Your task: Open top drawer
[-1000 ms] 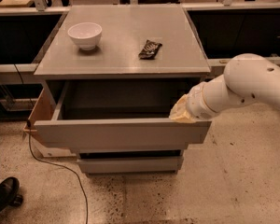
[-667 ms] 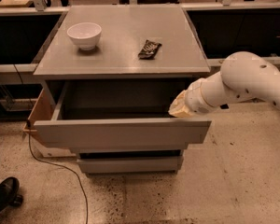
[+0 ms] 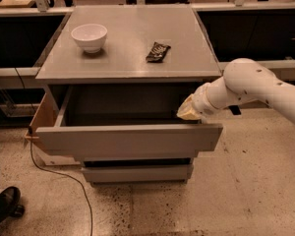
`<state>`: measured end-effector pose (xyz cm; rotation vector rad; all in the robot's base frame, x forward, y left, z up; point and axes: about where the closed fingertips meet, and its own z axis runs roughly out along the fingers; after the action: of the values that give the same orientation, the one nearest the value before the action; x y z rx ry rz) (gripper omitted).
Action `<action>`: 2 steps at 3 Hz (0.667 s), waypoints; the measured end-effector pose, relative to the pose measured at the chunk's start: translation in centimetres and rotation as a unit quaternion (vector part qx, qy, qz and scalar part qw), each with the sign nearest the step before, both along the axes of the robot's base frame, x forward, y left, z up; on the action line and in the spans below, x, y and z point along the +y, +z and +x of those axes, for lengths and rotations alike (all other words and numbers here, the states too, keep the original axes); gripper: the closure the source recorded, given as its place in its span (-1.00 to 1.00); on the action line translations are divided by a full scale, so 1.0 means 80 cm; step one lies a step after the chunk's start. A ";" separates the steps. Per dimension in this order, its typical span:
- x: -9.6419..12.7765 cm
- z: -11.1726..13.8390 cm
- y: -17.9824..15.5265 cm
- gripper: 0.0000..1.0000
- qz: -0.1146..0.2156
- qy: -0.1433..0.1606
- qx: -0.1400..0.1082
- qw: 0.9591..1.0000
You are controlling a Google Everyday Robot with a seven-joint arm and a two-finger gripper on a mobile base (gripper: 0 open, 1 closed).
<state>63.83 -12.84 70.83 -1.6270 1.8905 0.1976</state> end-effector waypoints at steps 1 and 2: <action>0.008 0.019 -0.023 1.00 -0.001 0.013 0.013 1.000; 0.027 0.019 -0.037 1.00 0.001 0.044 0.040 0.998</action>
Offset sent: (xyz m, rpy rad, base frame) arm 0.0105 0.0364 -0.0397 0.0013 0.1559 0.1672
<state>65.34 -10.66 67.86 -1.7260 1.8792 0.3055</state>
